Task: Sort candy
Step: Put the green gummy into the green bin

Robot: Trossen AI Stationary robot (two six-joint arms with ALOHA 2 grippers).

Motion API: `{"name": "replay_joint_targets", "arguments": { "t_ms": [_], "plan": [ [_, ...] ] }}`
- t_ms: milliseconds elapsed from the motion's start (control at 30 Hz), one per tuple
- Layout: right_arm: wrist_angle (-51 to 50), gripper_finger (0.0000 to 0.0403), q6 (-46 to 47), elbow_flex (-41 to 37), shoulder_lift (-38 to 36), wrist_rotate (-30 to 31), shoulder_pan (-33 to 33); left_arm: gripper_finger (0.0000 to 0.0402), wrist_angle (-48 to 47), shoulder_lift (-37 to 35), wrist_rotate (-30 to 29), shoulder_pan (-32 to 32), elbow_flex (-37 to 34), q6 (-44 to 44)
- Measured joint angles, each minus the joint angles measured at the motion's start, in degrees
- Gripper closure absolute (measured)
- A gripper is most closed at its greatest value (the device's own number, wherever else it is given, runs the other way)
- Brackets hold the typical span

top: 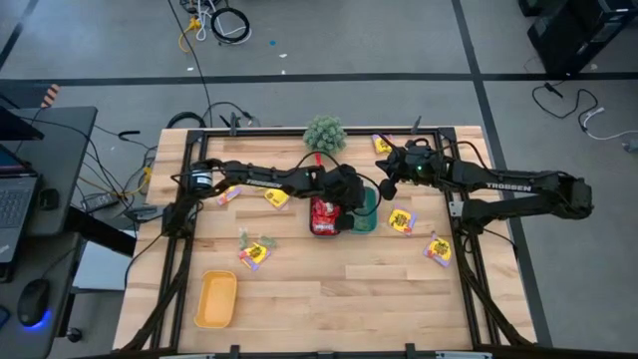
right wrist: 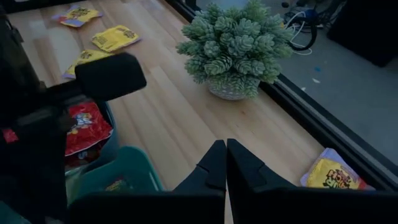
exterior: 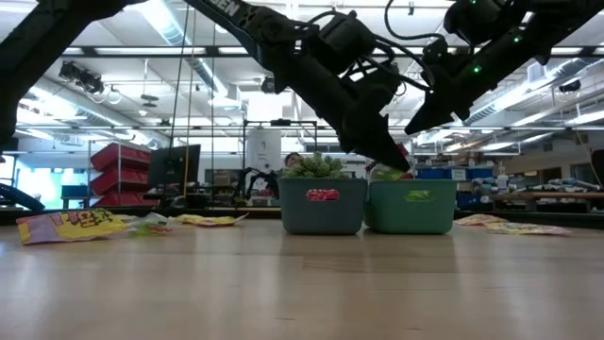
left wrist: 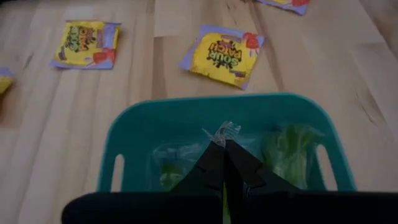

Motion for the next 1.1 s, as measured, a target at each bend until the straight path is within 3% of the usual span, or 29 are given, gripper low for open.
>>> {"name": "replay_joint_targets", "arguments": {
  "t_ms": [233, 700, 1100],
  "plan": [
    [0.0, 0.0403, 0.0, 0.0, 0.0, 0.0, 0.0, 0.0401, 1.8, 1.0, 3.1, 0.1, 0.0, 0.0],
    [0.3, 0.0403, 0.0, 0.0, 0.0, 0.0, 0.0, 0.0398, 4.1, 2.4, 3.5, -0.5, -0.2, -0.8],
    [0.2, 0.0402, 0.0, 0.0, 0.0, 0.0, 0.0, 0.0301, 4.2, 2.7, 3.1, -1.0, -0.3, -0.1]
  ]
}}
